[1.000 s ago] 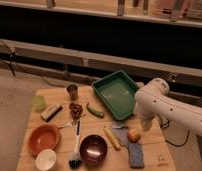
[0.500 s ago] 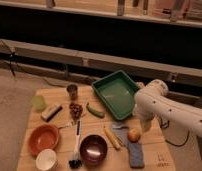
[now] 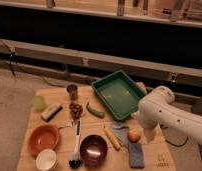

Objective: Wipe tray with sponge

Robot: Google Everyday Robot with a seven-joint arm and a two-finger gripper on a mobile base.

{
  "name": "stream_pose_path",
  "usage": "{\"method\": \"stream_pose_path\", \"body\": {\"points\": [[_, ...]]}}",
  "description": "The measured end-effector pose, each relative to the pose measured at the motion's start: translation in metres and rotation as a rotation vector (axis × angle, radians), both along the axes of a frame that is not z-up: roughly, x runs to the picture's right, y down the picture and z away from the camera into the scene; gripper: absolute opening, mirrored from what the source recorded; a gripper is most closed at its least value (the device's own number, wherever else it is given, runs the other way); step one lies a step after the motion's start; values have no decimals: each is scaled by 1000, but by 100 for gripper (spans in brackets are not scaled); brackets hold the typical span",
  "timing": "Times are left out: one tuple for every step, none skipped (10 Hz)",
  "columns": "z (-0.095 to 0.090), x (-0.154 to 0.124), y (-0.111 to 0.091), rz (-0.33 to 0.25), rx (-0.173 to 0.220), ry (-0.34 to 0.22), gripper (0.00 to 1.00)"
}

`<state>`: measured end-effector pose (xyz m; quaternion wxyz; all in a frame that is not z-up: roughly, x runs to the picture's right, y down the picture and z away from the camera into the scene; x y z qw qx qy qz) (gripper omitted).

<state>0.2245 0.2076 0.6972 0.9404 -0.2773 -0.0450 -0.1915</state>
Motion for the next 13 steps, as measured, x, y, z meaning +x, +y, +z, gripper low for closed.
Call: {"method": "stream_pose_path", "body": {"points": [[-11, 2, 8, -18, 9, -19, 80], [-18, 1, 15, -44, 15, -48, 80], [-25, -2, 24, -94, 21, -93, 80], [-26, -3, 29, -117, 21, -115, 80], [-24, -9, 37, -170, 25, -187, 80], [-22, -13, 42, -210, 29, -239, 80], [-19, -15, 47, -239, 29, -285, 80], [-14, -16, 52, -256, 31, -320, 80], [-10, -17, 57, -264, 38, -341, 80], [-9, -15, 58, -252, 49, -341, 80], [-8, -10, 58, -243, 53, -335, 80], [-8, -10, 59, -249, 53, -331, 80], [-6, -12, 59, -263, 49, -323, 80]]}}
